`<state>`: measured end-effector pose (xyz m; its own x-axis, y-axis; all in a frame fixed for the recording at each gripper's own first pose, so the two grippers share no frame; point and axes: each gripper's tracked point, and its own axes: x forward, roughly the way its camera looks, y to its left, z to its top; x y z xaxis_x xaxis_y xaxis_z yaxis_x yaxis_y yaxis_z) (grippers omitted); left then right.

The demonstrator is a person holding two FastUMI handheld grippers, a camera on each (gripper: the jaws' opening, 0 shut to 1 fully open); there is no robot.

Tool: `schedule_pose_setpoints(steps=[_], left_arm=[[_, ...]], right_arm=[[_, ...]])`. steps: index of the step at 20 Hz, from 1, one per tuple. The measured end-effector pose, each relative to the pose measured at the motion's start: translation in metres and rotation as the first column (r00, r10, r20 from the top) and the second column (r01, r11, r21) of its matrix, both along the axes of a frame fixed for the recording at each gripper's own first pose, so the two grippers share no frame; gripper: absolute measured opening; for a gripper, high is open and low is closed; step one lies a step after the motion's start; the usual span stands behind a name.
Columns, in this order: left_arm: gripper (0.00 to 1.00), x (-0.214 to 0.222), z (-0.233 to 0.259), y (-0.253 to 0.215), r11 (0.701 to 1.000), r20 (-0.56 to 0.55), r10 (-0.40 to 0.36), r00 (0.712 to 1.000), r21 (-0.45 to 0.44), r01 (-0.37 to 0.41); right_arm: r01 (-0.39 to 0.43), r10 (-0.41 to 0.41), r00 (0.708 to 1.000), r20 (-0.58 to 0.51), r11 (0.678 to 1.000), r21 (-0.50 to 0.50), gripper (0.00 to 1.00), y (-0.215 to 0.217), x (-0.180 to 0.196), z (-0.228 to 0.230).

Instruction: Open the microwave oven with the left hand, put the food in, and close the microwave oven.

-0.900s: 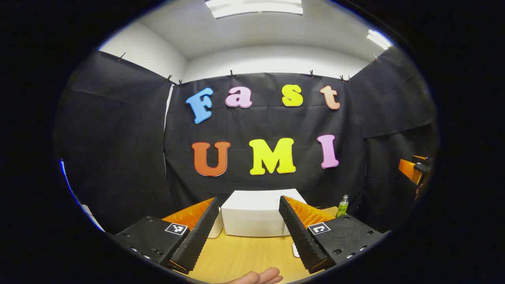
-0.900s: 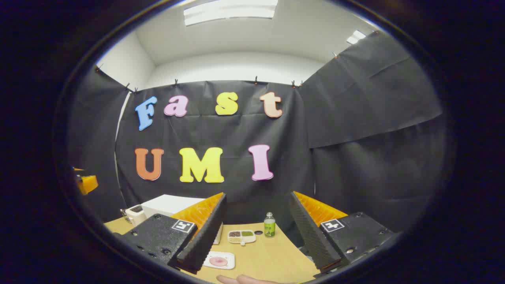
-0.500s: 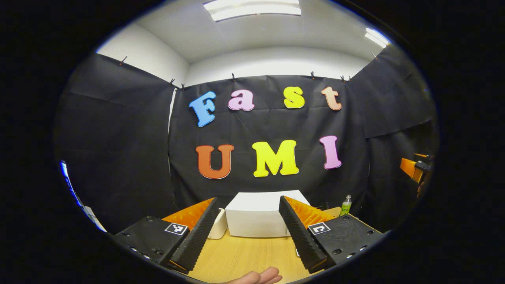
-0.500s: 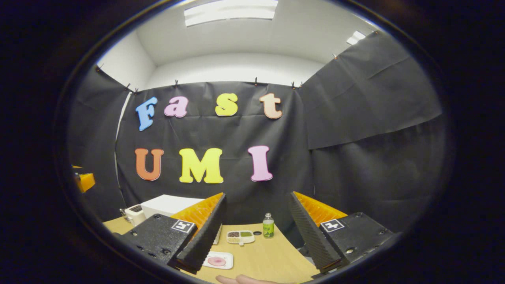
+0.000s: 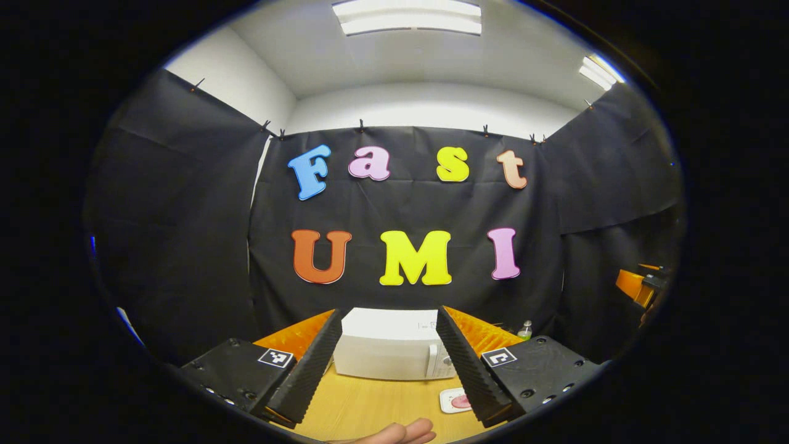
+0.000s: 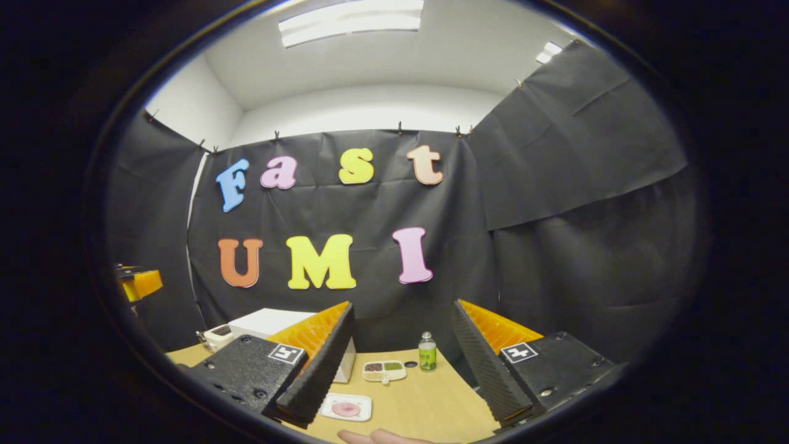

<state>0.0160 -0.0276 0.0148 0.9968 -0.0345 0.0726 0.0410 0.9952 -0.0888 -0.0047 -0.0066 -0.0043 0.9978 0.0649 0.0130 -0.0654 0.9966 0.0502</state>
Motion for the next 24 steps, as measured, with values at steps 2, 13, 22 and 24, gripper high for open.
schedule_pose_setpoints(steps=[2, 13, 22, 24], left_arm=[[0.84, 0.023, 0.001, -0.004, 1.0, 0.025, 0.0, 1.0, -0.013, 0.0], [0.94, 0.198, -0.147, -0.085, 0.995, -0.14, -0.096, 0.986, -0.046, 0.09], [0.82, 0.275, -0.268, -0.129, 0.994, -0.222, -0.097, 0.97, 0.02, 0.104], [0.92, 0.285, -0.296, -0.132, 0.996, -0.261, -0.087, 0.961, 0.01, 0.092]], right_arm=[[-0.02, 0.02, 1.0, 0.003, 1.0, 0.0, 1.0, 0.0, 0.002, -0.001], [0.007, -0.005, 0.998, 0.069, 1.0, -0.02, 0.92, -0.046, 0.018, -0.006], [-0.007, 0.007, 0.999, 0.044, 1.0, 0.006, 0.92, -0.071, 0.037, -0.041], [-0.003, 0.003, 0.999, 0.032, 1.0, 0.003, 0.92, -0.076, 0.043, -0.051]])
